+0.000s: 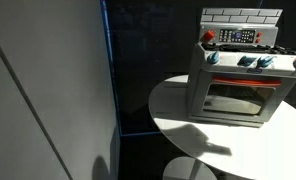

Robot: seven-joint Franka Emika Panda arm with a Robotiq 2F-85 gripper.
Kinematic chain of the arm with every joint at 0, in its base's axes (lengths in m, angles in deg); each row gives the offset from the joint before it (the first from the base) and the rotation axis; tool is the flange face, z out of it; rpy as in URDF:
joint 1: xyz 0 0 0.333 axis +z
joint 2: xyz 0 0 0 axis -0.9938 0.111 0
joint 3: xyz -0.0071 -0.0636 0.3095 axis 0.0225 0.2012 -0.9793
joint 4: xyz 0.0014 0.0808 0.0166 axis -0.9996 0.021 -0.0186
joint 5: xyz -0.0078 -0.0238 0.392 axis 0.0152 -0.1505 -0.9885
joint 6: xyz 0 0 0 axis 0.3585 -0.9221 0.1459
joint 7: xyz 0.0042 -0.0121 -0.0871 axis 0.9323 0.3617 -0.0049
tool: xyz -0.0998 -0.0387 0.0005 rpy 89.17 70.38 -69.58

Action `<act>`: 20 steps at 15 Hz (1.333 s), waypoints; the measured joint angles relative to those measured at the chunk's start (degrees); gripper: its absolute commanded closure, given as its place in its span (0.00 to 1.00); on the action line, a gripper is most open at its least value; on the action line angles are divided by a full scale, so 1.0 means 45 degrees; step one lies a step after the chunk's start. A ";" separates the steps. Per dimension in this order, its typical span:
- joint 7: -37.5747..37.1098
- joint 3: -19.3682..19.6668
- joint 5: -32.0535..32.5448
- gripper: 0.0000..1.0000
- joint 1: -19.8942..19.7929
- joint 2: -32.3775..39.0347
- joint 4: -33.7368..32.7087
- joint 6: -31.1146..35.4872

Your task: Press the top orange button to the right of the microwave control panel of the stove

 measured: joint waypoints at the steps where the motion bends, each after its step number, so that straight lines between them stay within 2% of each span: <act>1: -0.0106 0.0020 0.0241 0.00 -0.0039 0.0083 -0.0077 0.0261; 6: -0.0557 0.0112 0.0948 0.00 -0.0081 0.0261 -0.0122 0.1384; 20: -0.0580 0.0131 0.0956 0.00 -0.0050 0.0294 -0.0093 0.1557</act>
